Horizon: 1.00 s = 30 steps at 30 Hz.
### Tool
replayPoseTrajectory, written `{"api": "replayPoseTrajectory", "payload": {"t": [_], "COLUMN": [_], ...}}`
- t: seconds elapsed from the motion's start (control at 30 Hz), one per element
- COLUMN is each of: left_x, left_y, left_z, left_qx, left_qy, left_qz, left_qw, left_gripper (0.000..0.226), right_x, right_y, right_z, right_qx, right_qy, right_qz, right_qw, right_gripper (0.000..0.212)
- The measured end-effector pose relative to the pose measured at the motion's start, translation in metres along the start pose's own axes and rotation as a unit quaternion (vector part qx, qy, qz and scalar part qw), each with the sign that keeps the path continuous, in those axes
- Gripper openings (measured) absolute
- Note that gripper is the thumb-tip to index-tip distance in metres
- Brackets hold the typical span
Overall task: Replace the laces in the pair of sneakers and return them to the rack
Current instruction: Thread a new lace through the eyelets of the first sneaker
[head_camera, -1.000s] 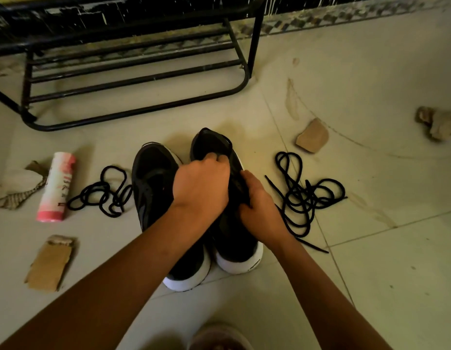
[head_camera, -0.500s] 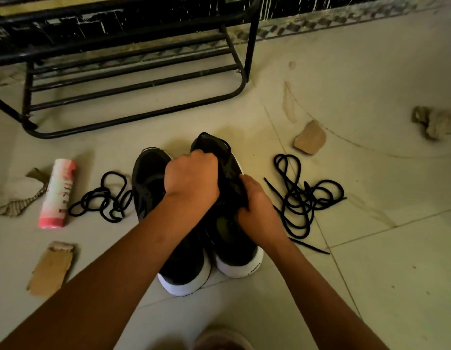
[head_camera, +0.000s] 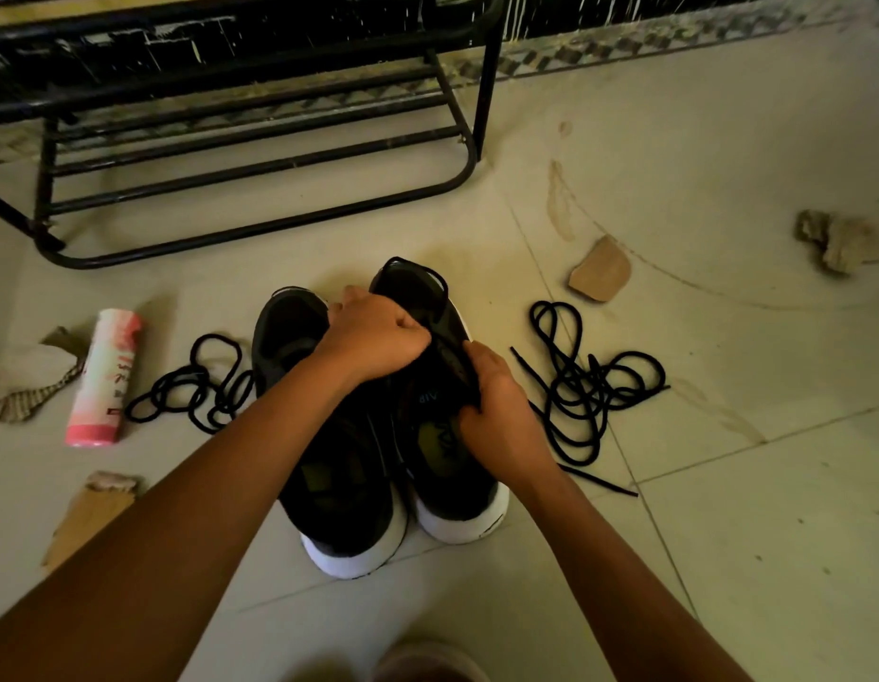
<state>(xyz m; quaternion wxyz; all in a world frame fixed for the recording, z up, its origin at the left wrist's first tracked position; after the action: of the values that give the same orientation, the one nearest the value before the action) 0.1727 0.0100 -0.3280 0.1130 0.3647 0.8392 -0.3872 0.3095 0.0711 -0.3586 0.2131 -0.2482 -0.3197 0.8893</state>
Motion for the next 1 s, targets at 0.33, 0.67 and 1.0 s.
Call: {"api": "replayPoseTrajectory", "payload": {"t": [0.33,0.67,1.0], "left_x": [0.007,-0.024,-0.060], "left_y": [0.011,-0.010,-0.029], "left_z": [-0.012,-0.014,-0.019], "left_qx": [0.209,0.134,0.110], "left_qy": [0.018,0.119,0.024], "left_qz": [-0.028,-0.009,0.361], "left_qw": [0.977,0.984,0.926], "left_gripper": [0.030,0.011,0.006], "right_x": [0.000,0.000,0.002], "right_y": [0.000,0.001,0.006], "right_z": [0.000,0.002,0.000], "right_qx": [-0.002,-0.016,-0.028], "right_qy": [-0.002,0.009,0.027], "right_qz": [0.000,-0.014,-0.041], "right_qw": [1.000,1.000,0.998], "right_gripper": [0.060,0.063,0.065]}}
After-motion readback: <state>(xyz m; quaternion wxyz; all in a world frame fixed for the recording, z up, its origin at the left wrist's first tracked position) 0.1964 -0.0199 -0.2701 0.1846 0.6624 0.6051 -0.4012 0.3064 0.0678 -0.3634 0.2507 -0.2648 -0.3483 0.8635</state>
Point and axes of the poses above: each hand's wrist, its own x-axis towards the middle knuckle, its own y-axis out of the palm, z = x × y, the point moved 2 cm from there along x, towards the middle knuckle, and after that the axes turned 14 degrees about -x, right-handed, at the moved point
